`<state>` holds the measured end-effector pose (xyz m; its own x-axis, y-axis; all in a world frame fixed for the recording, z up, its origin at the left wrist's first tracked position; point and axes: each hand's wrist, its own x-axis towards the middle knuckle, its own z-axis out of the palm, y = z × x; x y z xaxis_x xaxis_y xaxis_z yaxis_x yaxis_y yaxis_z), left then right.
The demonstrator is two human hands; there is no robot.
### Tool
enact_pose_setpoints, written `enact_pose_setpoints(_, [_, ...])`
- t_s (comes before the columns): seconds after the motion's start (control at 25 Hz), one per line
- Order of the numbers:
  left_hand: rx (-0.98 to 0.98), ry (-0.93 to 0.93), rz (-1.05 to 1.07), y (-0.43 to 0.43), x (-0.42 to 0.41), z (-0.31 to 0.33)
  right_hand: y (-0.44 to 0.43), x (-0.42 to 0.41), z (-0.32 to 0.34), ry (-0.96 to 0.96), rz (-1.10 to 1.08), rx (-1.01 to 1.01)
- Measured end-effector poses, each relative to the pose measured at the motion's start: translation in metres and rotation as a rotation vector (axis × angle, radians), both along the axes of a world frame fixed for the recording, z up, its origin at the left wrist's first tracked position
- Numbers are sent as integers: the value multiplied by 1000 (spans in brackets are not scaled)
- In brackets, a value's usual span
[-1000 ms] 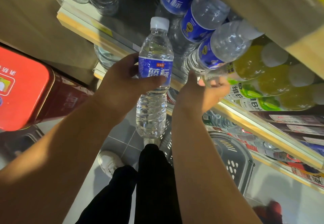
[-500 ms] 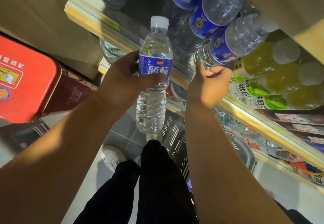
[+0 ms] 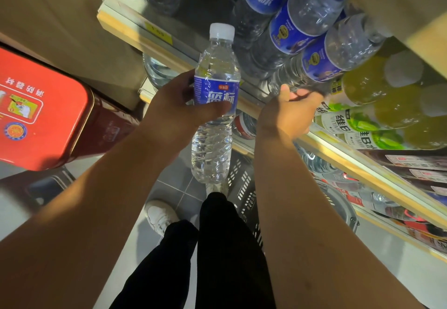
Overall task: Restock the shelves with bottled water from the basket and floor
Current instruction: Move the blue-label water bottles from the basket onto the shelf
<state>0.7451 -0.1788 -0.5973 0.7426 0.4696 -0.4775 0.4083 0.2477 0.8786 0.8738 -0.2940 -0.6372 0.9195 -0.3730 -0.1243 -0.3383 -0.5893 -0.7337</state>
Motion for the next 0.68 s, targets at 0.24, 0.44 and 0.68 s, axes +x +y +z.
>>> enact_pose_setpoints(0.24, [30,-3,-18,10,0,6,-21,-34,9,-137,335,105])
enact_pose_setpoints(0.44, [102,-15,-53,22,11,17,-24,-78,39,330,666,527])
enact_pose_setpoints(0.68, [69,-123,-50,36,26,24,-7,-76,39,442,805,557])
